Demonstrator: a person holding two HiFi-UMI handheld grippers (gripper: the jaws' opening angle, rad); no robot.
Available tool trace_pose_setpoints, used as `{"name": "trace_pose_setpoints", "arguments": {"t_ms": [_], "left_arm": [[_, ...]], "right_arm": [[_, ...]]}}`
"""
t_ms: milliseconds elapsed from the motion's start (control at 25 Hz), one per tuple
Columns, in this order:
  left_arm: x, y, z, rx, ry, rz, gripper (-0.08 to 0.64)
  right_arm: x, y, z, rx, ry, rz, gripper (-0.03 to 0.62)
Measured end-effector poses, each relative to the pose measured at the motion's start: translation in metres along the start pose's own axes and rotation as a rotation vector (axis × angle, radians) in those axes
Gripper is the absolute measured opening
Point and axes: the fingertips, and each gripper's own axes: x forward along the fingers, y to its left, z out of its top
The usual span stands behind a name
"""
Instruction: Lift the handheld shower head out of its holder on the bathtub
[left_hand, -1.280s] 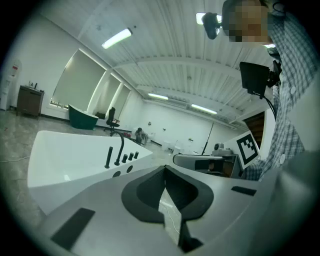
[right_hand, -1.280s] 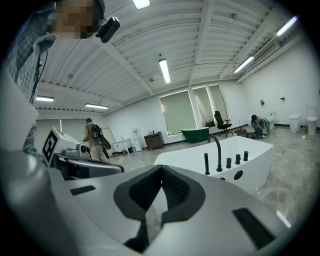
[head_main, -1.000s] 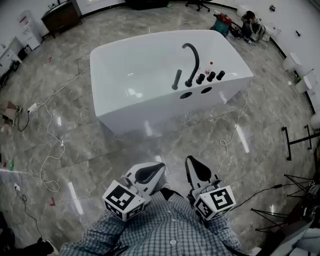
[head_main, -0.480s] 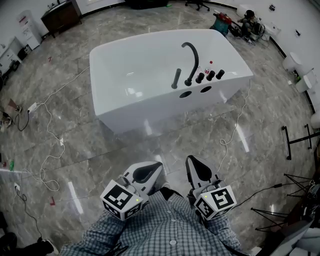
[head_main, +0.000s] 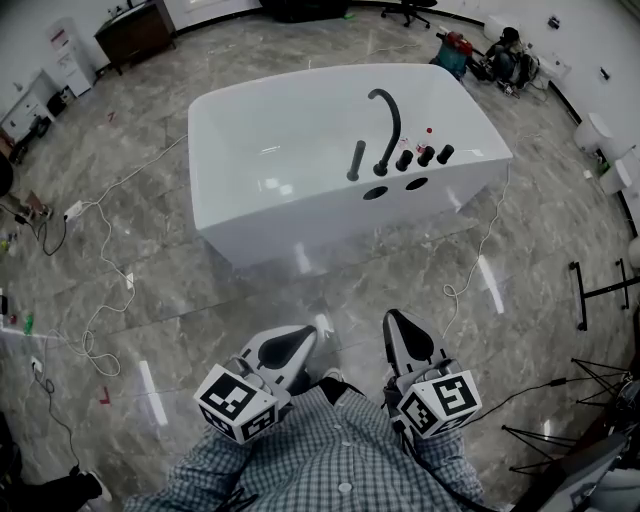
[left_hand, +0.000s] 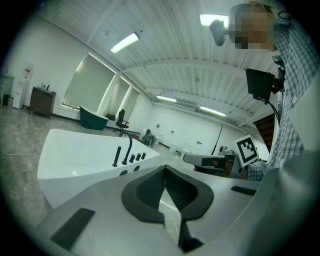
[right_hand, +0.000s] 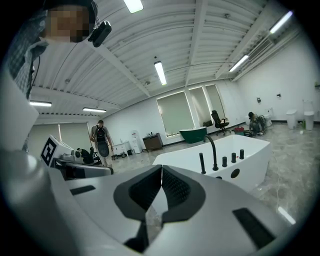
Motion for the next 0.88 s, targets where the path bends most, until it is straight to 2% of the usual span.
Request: {"name": "trace_pose_setpoints", "arguments": {"t_ms": [280,560,880], "left_arm": [[0.013,-0.020,-0.001,0.007,-0.007,0.020,0.006],[0.020,-0.037,-0.004,0.001,-0.031,0.059,0.006],[0.029,-0.030,0.000,0.007,-0.042,0.075,0.006]], "right_arm": [[-0.018,-0.011,0.003,-0.046,-0.006,0.003,0.017],[-0.032,-0.024,0.002,-0.042,-0.013,0.015,0.017],[-0.027,-0.046,0.005,-0.016,-0.032,-0.020,0.017]]}}
